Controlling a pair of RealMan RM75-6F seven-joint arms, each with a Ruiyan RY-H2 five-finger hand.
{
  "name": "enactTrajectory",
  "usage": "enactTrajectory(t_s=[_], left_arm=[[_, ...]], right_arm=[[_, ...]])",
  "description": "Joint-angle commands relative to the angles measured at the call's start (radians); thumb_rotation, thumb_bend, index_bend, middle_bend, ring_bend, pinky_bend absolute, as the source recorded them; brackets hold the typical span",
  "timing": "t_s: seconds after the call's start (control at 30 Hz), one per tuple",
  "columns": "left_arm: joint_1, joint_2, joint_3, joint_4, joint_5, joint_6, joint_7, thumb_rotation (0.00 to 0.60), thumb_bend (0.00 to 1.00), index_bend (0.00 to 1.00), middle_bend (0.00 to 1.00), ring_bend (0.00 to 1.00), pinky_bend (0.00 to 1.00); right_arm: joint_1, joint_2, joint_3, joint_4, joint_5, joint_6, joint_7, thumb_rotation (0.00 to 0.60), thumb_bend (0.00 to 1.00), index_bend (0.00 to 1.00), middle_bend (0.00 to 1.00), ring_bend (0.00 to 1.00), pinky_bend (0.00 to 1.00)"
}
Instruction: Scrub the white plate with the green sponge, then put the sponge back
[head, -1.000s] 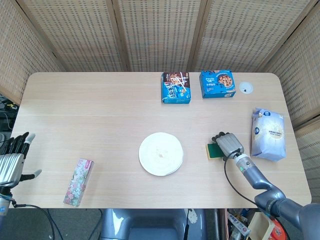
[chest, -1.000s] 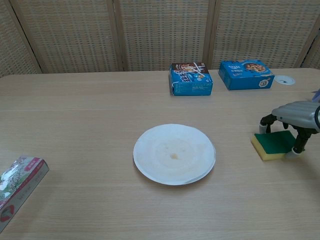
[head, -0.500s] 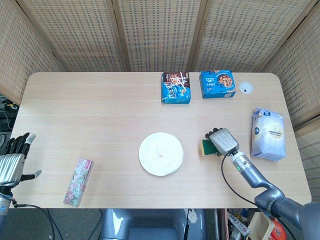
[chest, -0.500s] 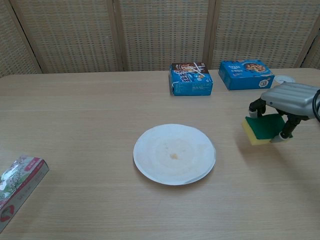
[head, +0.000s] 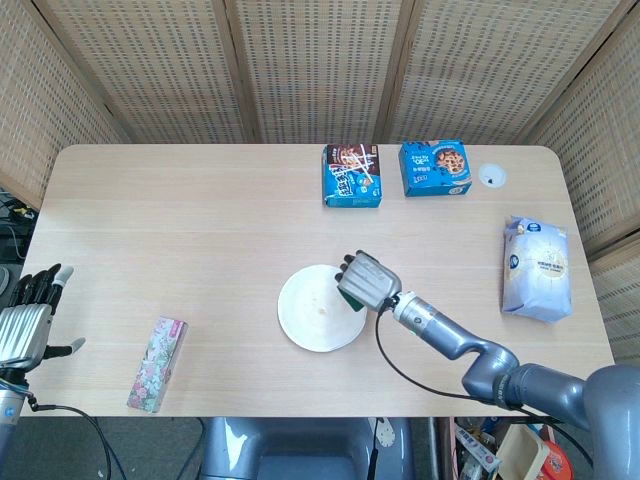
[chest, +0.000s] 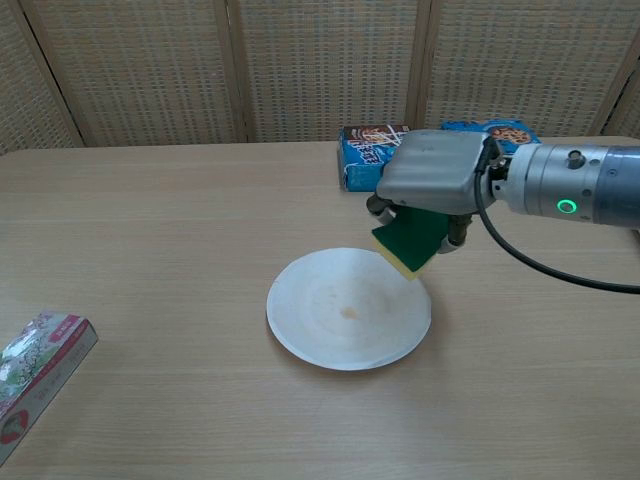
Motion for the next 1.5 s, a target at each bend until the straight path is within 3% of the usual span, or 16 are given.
enactTrajectory(t_s=[0.03, 0.23, 0.63, 0.87, 1.13, 1.5], left_arm=[[-0.002, -0.001, -0.001, 0.002, -0.003, -0.004, 0.001, 0.600, 0.00, 0.00, 0.00, 0.00, 0.00], [-0.005, -0.003, 0.001, 0.007, -0.014, -0.015, 0.002, 0.600, 0.00, 0.00, 0.00, 0.00, 0.00], [-0.012, -0.004, -0.001, 0.014, -0.031, -0.034, 0.000, 0.600, 0.00, 0.00, 0.00, 0.00, 0.00], [-0.018, -0.008, 0.000, 0.016, -0.039, -0.046, 0.005, 0.600, 0.00, 0.00, 0.00, 0.00, 0.00], [-0.019, -0.006, 0.002, 0.017, -0.042, -0.051, 0.000, 0.600, 0.00, 0.00, 0.00, 0.00, 0.00], [-0.022, -0.003, 0.002, 0.016, -0.042, -0.053, -0.006, 0.600, 0.00, 0.00, 0.00, 0.00, 0.00]], right_arm=[[0.074, -0.048, 0.018, 0.005, -0.007, -0.065, -0.112, 0.600, 0.32, 0.47, 0.48, 0.37, 0.60], [0.142, -0.115, -0.003, 0.076, -0.045, -0.117, -0.266, 0.600, 0.32, 0.47, 0.49, 0.39, 0.60], [0.145, -0.191, -0.041, 0.087, -0.071, -0.103, -0.471, 0.600, 0.34, 0.49, 0.52, 0.39, 0.62], [0.161, -0.249, -0.037, 0.142, -0.086, -0.079, -0.510, 0.600, 0.40, 0.51, 0.53, 0.39, 0.62], [0.167, -0.281, -0.065, 0.223, -0.104, -0.081, -0.540, 0.600, 0.41, 0.54, 0.56, 0.39, 0.62], [0.153, -0.304, -0.094, 0.234, -0.090, -0.119, -0.611, 0.600, 0.41, 0.60, 0.60, 0.42, 0.62]])
